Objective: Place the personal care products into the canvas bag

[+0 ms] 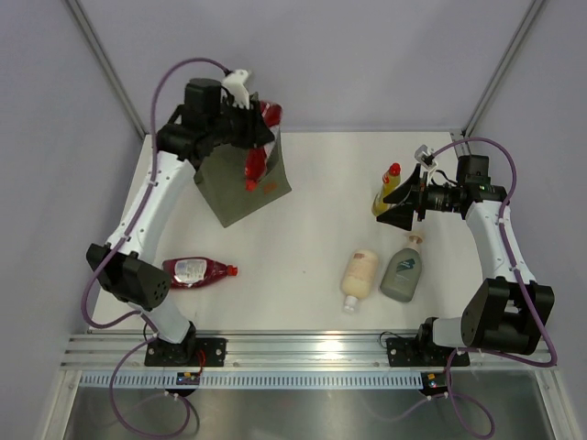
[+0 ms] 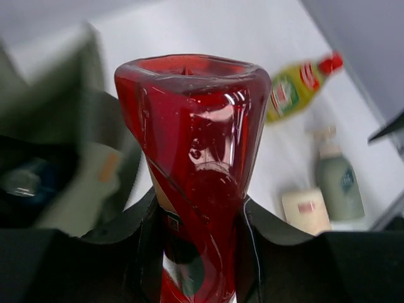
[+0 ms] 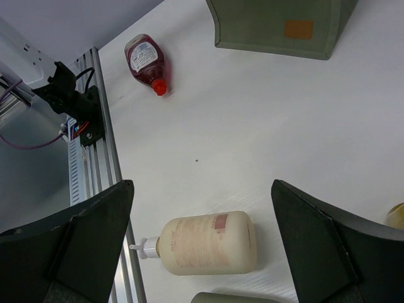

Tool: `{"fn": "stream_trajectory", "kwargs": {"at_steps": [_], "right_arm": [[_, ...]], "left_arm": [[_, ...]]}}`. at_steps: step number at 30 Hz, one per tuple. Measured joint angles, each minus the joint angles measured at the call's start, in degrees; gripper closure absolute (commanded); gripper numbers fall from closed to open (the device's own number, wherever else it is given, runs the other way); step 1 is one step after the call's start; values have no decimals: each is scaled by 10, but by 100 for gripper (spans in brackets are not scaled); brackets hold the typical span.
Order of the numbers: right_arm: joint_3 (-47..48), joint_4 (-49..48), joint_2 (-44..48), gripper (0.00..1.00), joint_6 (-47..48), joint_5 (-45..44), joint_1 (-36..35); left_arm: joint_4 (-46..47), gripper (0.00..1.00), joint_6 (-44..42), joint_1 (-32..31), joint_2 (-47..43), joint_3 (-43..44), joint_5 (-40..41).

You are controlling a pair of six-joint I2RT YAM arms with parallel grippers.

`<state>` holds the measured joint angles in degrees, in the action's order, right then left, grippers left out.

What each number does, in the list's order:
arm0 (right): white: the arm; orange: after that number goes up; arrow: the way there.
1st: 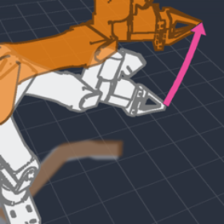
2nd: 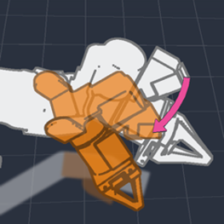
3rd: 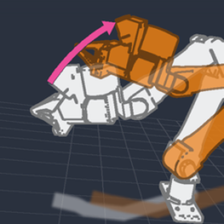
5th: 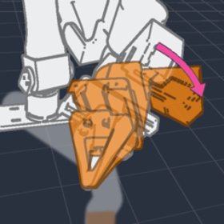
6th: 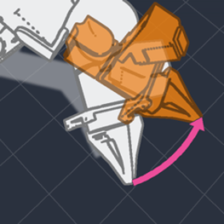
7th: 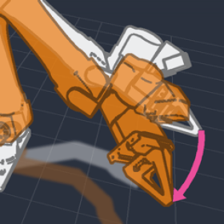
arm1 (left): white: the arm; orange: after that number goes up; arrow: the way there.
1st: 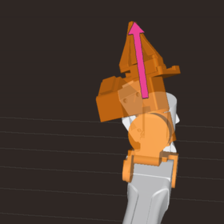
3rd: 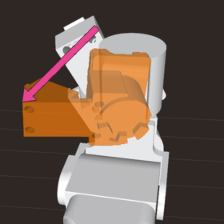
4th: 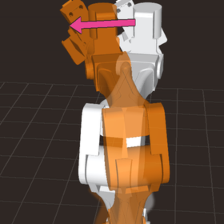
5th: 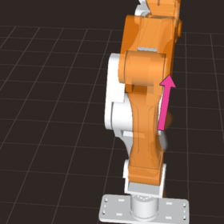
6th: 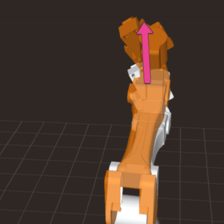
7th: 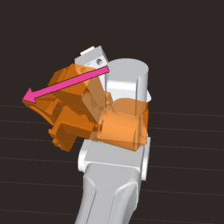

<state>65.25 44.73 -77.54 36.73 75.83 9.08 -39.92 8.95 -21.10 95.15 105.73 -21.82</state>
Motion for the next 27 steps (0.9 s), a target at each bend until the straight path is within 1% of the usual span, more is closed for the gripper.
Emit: {"fn": "stream_trajectory", "kwargs": {"at_steps": [4, 8, 12, 16, 18, 21, 25, 27], "right_arm": [[0, 0, 0, 2, 0, -2, 0], [0, 0, 0, 2, 0, -2, 0], [0, 0, 0, 2, 0, -2, 0], [0, 0, -1, 2, 0, -2, 0], [0, 1, -4, 2, 0, -2, 0], [0, 2, -7, 2, 2, -2, 0], [0, 2, -12, 2, 6, -2, 0], [0, 5, -15, 2, 8, -2, 0]], "left_arm": [[25, 100, 16, 59, 2, 90, 41], [77, 100, 15, 83, 18, 148, 76], [149, 100, 11, 100, 51, 162, 93], [177, 100, -3, 117, 100, 162, 103], [179, 100, -11, 124, 124, 156, 108], [179, 100, -24, 130, 135, 122, 114], [193, 100, -42, 131, 120, 39, 116], [203, 100, -52, 131, 99, -17, 118]]}}
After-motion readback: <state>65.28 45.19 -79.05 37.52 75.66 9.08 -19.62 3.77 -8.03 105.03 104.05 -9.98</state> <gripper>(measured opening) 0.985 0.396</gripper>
